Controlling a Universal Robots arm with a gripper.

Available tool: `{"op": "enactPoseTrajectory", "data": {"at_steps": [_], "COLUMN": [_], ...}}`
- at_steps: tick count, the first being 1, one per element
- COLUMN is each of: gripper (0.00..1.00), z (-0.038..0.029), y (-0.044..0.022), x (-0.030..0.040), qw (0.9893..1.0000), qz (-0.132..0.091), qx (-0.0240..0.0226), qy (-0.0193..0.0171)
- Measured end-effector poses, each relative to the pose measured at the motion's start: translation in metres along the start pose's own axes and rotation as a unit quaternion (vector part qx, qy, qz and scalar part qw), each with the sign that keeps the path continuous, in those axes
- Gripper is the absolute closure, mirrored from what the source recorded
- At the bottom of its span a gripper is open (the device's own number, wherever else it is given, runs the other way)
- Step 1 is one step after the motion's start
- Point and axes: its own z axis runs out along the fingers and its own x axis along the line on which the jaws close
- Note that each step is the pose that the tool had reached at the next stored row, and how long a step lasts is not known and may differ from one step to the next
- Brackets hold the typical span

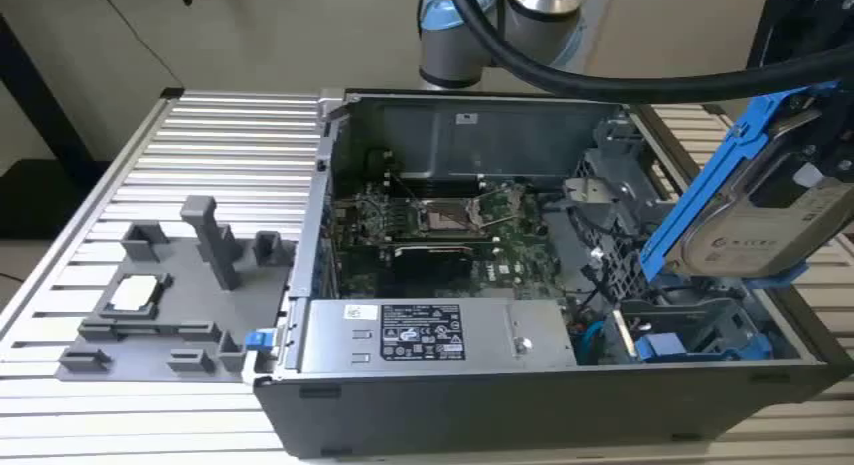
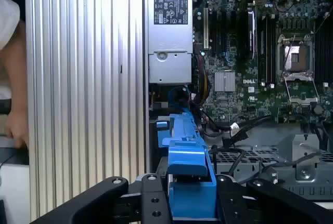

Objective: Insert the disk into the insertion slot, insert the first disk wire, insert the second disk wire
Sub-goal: 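Insert the disk into the insertion slot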

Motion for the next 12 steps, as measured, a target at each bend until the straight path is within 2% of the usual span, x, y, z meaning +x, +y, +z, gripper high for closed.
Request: {"op": "enactPoseTrajectory", "data": {"at_steps": [12], "gripper": [0.67], "z": [0.0005], "y": [-0.0001], "x": [0.0], "qw": [1.0], "qz": [0.0], "qx": [0.0002], "qy": [0.0]}}
